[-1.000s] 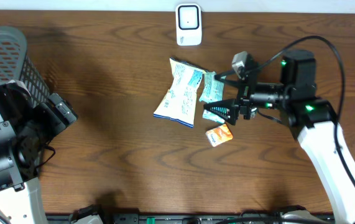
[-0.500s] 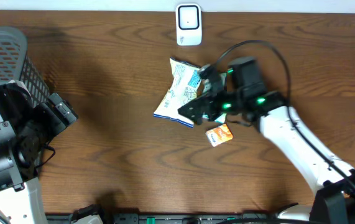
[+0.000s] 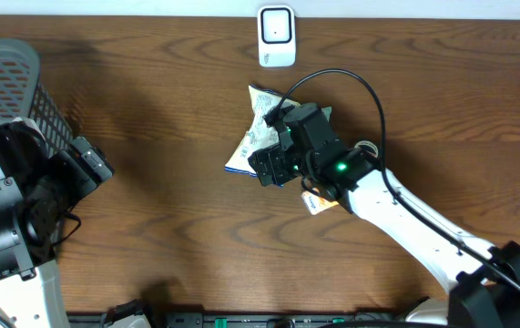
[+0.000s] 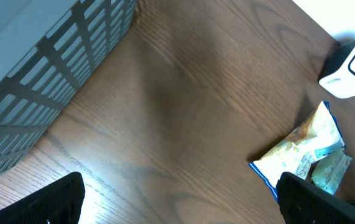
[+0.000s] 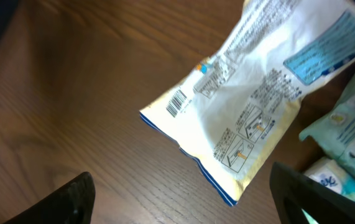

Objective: Scan the item barcode
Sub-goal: 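Grasp the white snack bag with the right gripper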

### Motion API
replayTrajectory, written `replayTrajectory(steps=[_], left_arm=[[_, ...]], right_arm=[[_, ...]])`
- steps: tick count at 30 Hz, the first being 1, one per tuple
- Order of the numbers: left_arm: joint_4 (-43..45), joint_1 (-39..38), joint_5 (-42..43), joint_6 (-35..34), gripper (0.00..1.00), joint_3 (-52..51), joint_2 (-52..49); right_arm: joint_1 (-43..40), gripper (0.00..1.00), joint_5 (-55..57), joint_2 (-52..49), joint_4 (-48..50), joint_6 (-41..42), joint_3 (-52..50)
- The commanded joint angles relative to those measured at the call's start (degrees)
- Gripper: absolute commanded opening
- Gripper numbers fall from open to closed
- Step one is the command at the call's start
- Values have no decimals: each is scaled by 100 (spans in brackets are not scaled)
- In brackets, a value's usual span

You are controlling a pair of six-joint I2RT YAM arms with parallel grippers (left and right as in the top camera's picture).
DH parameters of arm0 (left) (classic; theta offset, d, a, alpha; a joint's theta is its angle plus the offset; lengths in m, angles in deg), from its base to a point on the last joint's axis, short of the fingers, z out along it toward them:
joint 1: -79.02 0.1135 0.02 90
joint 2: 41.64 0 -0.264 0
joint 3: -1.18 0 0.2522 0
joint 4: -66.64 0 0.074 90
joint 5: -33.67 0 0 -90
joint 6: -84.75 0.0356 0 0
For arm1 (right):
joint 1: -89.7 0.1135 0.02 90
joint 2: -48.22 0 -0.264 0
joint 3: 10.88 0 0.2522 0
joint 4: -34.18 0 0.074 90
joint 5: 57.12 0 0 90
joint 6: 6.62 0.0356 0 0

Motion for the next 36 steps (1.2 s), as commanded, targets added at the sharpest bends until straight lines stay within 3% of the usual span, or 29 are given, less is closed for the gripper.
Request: replayTrajectory(steps=[1, 5, 13, 18, 21, 24, 29, 36], left_arm=[[-13, 31, 50, -7, 98, 90, 0], [-13, 31, 50, -7, 98, 90, 0], [-13, 31, 50, -7, 98, 90, 0], [-13, 31, 50, -7, 98, 90, 0], [-13, 31, 50, -7, 98, 90, 0], [-13, 31, 50, -7, 98, 90, 0], [-13, 31, 50, -7, 98, 90, 0], [-13, 31, 50, -7, 98, 90, 0]], right_arm=[[-42, 89, -321, -271, 20, 118, 103], [-343, 99, -898, -299, -98, 114, 509], [-986, 99, -957, -1008, -743, -101, 2210], [-975, 99, -1388, -1834, -898, 188, 2282], [-975, 99, -2378, -2100, -1084, 221, 2282], [-988, 99, -2299, -2098, -1467, 212, 2282], [-992, 95, -1093, -2107, -2015, 350, 2280], [-964, 96, -999, -2332, -1751, 439, 2277]])
